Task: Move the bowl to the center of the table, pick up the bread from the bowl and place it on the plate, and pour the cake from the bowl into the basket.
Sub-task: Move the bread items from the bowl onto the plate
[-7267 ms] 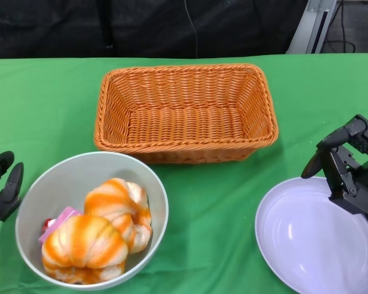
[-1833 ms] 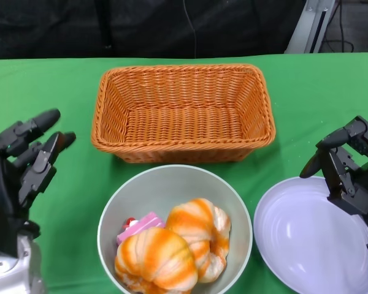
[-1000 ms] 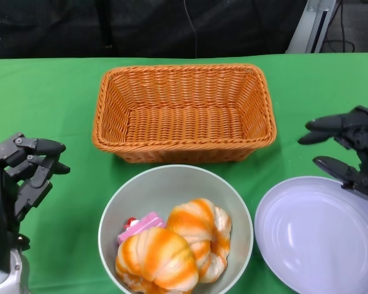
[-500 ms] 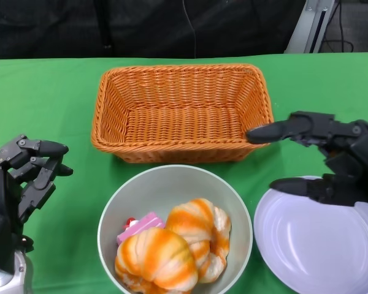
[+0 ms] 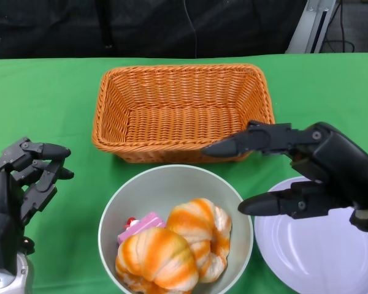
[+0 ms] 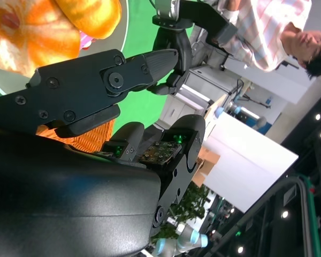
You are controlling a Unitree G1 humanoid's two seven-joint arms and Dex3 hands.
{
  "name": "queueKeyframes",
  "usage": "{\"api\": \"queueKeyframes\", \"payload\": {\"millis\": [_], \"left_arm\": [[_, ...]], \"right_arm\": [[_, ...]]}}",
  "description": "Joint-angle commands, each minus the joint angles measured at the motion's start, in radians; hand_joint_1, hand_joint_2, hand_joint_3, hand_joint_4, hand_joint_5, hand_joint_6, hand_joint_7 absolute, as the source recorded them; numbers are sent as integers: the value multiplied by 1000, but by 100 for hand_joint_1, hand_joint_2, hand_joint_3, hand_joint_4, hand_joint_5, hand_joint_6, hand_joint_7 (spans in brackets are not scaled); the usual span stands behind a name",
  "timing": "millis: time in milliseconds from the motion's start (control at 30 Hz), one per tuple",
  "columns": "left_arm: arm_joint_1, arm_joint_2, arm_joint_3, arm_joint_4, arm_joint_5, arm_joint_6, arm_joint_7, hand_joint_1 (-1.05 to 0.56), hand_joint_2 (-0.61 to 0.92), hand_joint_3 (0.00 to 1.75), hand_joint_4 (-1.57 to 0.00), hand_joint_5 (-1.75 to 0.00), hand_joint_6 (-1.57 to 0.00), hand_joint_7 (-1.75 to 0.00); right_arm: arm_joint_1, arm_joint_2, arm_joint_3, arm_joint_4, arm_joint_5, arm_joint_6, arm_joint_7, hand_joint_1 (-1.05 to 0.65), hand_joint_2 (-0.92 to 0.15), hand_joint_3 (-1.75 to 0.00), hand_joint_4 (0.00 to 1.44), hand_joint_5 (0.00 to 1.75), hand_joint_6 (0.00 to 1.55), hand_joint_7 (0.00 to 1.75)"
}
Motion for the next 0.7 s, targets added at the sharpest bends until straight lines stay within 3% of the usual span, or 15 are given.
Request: {"api": "queueKeyframes", "payload": {"millis": [33, 233, 500, 700], "left_arm": [[-2, 21, -5, 5, 17, 2, 25, -12, 92, 32, -85, -125, -93, -92], [-2, 15, -10, 1, 22, 9, 36, -15, 91, 32, -84, -126, -93, -93], [1, 6, -10, -16, -12, 32, -13, -15, 92, 29, -75, -150, -92, -95], [-2, 8, -16, -11, -7, 30, -11, -14, 92, 32, -80, -142, -92, -94]], "right_arm": [[-31, -20, 17, -28, -32, 6, 0, -59, -86, 0, 54, 71, 66, 11], [-61, -11, 67, -14, -74, -35, 5, -65, -87, 0, 53, 74, 65, 8], [-87, -34, 118, -20, -135, -24, 24, -66, -86, 0, 50, 68, 64, 4], [-100, -36, 150, -23, -172, -23, 32, -69, -87, -1, 54, 69, 64, 2]]}}
